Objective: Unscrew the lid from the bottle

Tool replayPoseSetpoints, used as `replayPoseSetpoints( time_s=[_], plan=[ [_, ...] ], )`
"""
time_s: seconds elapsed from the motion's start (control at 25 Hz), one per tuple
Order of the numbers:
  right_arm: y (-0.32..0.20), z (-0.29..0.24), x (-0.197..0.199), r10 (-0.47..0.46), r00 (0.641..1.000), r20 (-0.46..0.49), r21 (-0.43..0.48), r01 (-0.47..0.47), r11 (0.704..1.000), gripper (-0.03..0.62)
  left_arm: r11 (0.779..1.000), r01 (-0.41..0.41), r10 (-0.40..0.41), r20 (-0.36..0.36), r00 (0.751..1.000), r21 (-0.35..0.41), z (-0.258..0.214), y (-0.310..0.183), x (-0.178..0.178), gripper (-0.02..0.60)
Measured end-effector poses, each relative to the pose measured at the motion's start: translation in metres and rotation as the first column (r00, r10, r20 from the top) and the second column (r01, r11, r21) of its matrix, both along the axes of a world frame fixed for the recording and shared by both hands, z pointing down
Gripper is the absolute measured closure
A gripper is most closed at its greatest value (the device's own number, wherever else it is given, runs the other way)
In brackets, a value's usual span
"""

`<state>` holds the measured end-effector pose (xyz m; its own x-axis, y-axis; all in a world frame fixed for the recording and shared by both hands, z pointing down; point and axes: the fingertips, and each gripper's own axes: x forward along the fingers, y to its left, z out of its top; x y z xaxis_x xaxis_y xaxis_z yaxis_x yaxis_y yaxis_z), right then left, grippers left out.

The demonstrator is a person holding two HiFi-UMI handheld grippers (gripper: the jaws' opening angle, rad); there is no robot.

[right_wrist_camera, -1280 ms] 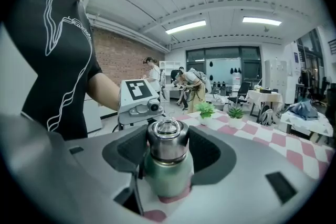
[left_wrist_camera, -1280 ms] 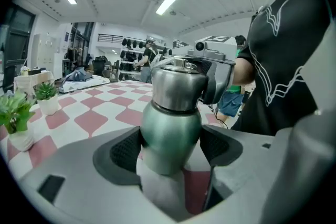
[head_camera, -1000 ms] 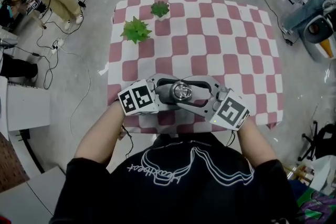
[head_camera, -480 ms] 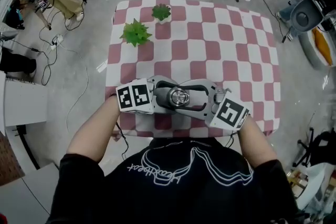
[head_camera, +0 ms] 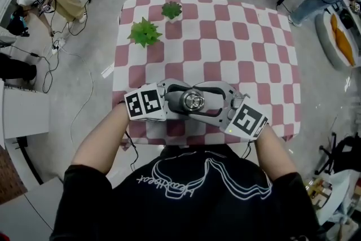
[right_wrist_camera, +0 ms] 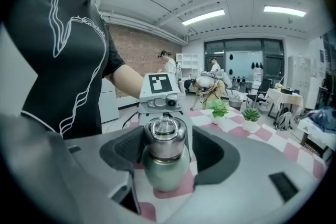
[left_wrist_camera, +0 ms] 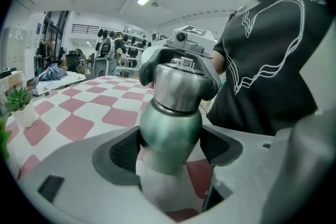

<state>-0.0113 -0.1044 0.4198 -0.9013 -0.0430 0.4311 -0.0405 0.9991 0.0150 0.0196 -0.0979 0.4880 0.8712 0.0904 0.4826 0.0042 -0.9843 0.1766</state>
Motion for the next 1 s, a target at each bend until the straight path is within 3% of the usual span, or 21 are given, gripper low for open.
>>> replayPoseSetpoints(
  time_s=[0.28, 0.48, 0.68, 1.0],
  plan=[
    [-0.005, -0.01, 0.003, 0.188, 0.978, 0.09, -0.027, -0.187, 0.982, 0.261, 0.992, 0.121, -0.12, -0.043, 0.992, 0.02, 0.001, 0.001, 0.001, 0.229],
    [-0.002, -0.013, 0.008, 0.303, 0.946, 0.12, -0.059, -0.298, 0.953, 0.255, 0.971, 0.237, -0.235, -0.071, 0.969, 0.02, -0.001, 0.0, 0.002, 0.229],
    [0.0, -0.011, 0.016, 0.428, 0.889, 0.16, -0.066, -0.423, 0.904, 0.255, 0.929, 0.368, -0.366, -0.075, 0.928, 0.022, -0.001, 0.001, 0.002, 0.229],
    [0.008, -0.007, 0.014, 0.524, 0.836, 0.163, -0.047, -0.524, 0.85, 0.293, 0.85, 0.527, -0.525, -0.071, 0.848, 0.016, -0.002, 0.002, 0.003, 0.229]
  ],
)
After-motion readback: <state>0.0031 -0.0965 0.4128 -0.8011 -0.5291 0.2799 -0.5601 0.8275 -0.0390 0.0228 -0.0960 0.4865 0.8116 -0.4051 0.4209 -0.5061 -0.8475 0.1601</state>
